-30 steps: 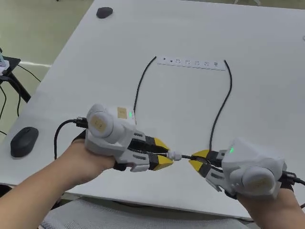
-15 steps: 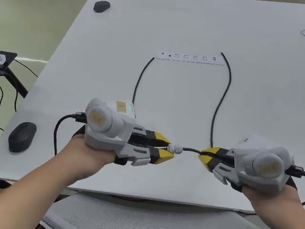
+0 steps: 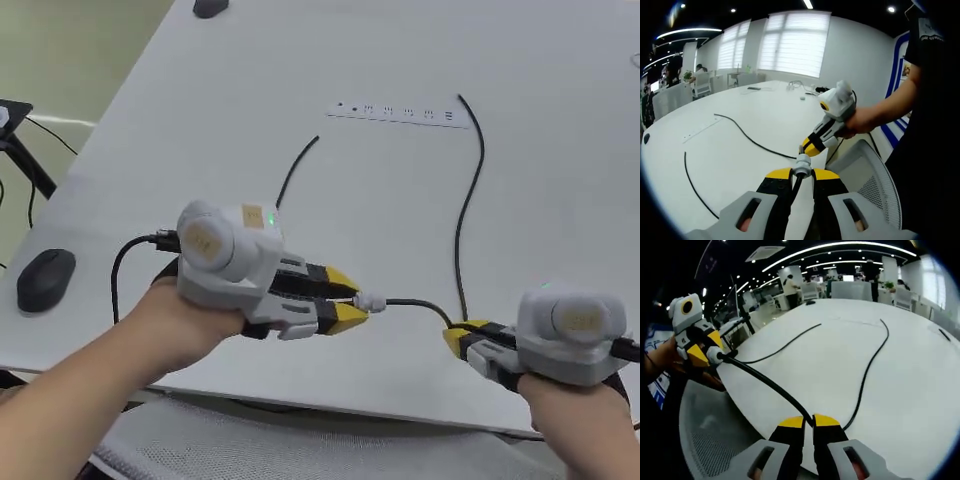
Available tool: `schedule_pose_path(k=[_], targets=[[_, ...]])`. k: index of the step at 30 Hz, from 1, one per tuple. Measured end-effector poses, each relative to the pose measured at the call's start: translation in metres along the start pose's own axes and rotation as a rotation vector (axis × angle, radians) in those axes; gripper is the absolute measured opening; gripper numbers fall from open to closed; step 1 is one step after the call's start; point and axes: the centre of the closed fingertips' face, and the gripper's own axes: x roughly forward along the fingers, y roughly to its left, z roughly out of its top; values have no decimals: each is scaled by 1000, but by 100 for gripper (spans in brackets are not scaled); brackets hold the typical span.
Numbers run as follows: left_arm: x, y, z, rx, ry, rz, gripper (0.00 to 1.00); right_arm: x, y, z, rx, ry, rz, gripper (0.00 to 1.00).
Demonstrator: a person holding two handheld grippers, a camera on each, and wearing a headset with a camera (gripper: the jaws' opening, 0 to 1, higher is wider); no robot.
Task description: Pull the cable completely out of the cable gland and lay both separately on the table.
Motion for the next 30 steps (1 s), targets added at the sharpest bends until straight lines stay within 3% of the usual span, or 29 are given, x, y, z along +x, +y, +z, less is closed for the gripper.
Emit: schedule_pose_path(k=[11, 14, 20, 21, 23, 26, 30], targets=[[-4, 7, 3, 2, -6, 16, 15, -8, 6, 8, -142, -17, 1, 2], [-5, 9, 2, -3, -2, 20, 15, -11, 5, 11, -151, -39, -2, 2], [-6, 12, 0, -11, 6, 20, 15, -15, 7, 9, -153, -27, 16, 7], [-6, 12, 1, -11, 7, 20, 15, -17, 11, 11, -158, -33, 26, 11], [-6, 13, 1, -13, 7, 20, 15, -21, 19, 15, -242, -23, 48, 18], [-6, 14, 0, -18, 11, 23, 15, -28, 35, 29, -348, -48, 55, 21], [-5, 13, -1, -23, 15, 18, 15, -31, 62, 47, -415, -65, 88, 21]])
